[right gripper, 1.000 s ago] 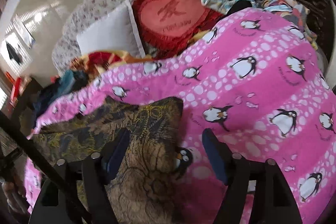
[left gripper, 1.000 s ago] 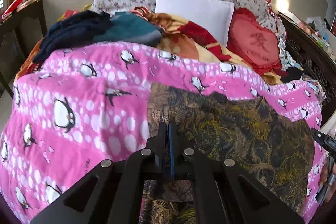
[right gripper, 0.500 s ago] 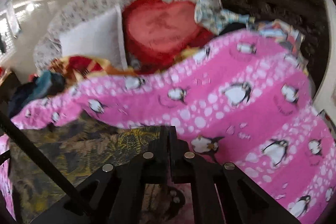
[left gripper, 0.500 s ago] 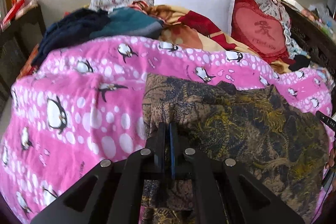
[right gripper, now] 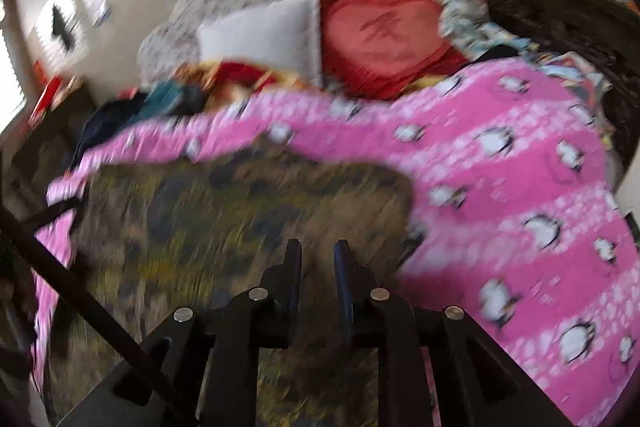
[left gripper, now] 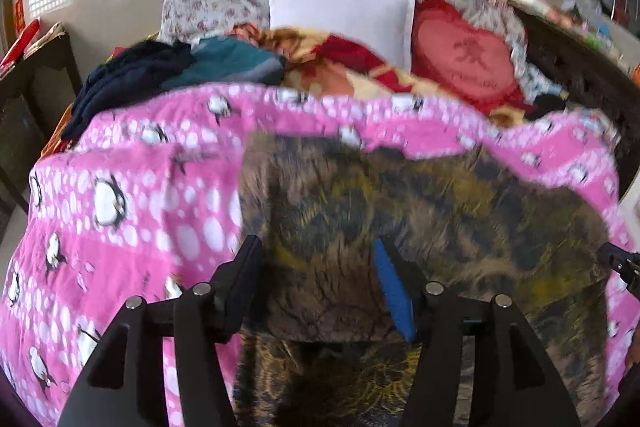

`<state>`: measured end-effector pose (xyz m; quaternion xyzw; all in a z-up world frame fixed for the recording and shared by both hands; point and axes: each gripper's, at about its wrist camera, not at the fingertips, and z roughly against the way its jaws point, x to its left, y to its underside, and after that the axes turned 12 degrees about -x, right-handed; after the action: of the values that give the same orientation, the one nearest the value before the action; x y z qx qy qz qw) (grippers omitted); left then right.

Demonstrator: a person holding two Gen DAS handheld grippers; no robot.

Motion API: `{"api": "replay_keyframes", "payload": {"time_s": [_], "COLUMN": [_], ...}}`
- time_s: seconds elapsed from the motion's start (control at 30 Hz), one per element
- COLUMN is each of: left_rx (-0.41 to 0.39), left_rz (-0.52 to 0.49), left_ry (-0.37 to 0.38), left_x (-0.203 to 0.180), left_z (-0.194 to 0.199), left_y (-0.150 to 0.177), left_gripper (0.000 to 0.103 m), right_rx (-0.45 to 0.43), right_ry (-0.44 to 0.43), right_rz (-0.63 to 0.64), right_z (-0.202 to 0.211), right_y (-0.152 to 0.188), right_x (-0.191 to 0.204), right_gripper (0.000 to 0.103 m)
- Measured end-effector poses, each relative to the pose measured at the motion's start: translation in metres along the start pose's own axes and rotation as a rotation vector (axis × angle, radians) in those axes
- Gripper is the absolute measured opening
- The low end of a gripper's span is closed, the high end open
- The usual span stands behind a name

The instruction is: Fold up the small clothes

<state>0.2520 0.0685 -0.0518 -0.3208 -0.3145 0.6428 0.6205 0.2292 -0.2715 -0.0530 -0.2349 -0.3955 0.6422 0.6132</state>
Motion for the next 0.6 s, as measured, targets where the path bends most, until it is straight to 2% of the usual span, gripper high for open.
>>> {"api": "replay_keyframes", "payload": {"time_s": [0.07, 0.17, 0.3, 0.33, 0.37, 0.4, 0.47, 0.6], "left_rx": [0.048, 0.046, 0.053, 0.049, 0.044, 0.039, 0.052, 0.131], "left_rz": [0.007, 0.027, 0.059, 0.064, 0.064, 0.063, 0.062, 0.113], "left_ry": [-0.019, -0.015, 0.02, 0.027, 0.028, 0.025, 0.008, 0.002], "left_x": [0.001, 0.006, 0.016, 0.019, 0.02, 0.022, 0.023, 0.03], "left_z": [-0.017, -0.016, 0.005, 0.011, 0.015, 0.017, 0.012, -0.011], "left_y": [0.011, 0.014, 0.013, 0.015, 0.017, 0.021, 0.028, 0.042], "left_gripper": [0.057, 0.058, 0.06, 0.063, 0.069, 0.074, 0.075, 0.075], "right_rx": [0.033, 0.06, 0.035, 0.024, 0.016, 0.01, 0.014, 0.047], "right_ry": [0.068, 0.069, 0.08, 0.087, 0.093, 0.096, 0.102, 0.138], "right_rz": [0.065, 0.049, 0.031, 0.04, 0.051, 0.057, 0.057, 0.019], "right_z": [-0.017, -0.03, -0.003, 0.005, 0.013, 0.02, 0.025, 0.004], "right_y": [0.017, 0.028, 0.019, 0.018, 0.017, 0.018, 0.022, 0.031], "right_x": [0.002, -0.005, -0.009, -0.008, -0.007, -0.006, -0.006, -0.011], "right_gripper": [0.018, 0.015, 0.018, 0.023, 0.031, 0.035, 0.045, 0.046]}}
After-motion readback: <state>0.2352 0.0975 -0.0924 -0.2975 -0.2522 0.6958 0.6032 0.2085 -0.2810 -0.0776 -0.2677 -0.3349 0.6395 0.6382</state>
